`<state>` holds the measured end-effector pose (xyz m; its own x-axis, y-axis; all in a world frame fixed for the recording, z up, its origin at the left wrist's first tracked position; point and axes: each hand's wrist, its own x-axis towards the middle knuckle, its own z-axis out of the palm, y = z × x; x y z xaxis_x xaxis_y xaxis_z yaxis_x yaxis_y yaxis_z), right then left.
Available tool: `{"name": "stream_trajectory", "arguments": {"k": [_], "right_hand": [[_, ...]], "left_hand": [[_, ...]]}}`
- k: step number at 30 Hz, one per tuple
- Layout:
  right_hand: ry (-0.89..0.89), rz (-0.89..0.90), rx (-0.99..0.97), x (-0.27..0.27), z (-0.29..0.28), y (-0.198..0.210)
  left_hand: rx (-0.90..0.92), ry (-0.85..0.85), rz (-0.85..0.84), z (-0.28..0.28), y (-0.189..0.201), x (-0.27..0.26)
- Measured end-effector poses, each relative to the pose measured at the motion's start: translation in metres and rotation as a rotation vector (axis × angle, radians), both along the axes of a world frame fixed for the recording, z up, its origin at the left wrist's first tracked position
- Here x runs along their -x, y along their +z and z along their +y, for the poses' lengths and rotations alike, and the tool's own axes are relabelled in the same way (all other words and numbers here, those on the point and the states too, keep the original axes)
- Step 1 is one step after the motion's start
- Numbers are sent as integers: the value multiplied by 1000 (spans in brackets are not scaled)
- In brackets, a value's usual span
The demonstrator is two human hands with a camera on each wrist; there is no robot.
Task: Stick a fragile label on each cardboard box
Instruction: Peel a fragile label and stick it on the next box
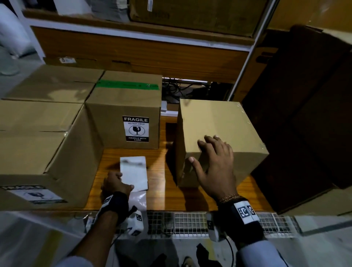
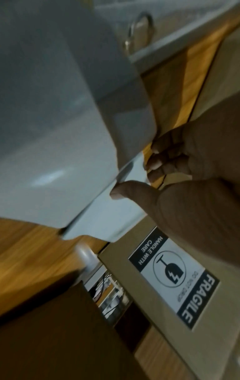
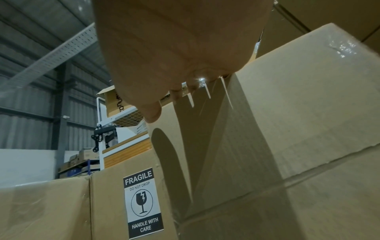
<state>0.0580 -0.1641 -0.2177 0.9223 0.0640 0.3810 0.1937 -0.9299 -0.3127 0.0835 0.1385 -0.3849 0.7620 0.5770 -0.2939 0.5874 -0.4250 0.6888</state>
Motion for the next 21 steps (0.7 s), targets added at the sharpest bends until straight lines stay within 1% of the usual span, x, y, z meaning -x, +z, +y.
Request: {"name": "stream_trajectory", "arguments": {"k": [2,4,6,8,11,13,16,19,21], "right_hand": [[5,3,-4,1,-1,0],[3,8,-3,1,-1,1],[0,14,-3,1,-1,1],[1,25,-6,1,0,2],[5,64,-25,1,2,10],[6,95,-55,2,3,18],[43,107,-134,9,12,30],[179,109,-262,21,28,40],[271,151,-315,27,38,48]], "left_hand": [[100,66,-33,-5,9,3],[160,99,-61,-7,13,5],[228,107,-64,-4,12,5],[356,98,-85,-1,16,4],[546,69,-123,3,36,7],[702,67,-168,2,62,12],[877,53,-260,0,109,17],[1034,6,-372,-8,154,27],[1109,-27,-398,-15,177,34]]}}
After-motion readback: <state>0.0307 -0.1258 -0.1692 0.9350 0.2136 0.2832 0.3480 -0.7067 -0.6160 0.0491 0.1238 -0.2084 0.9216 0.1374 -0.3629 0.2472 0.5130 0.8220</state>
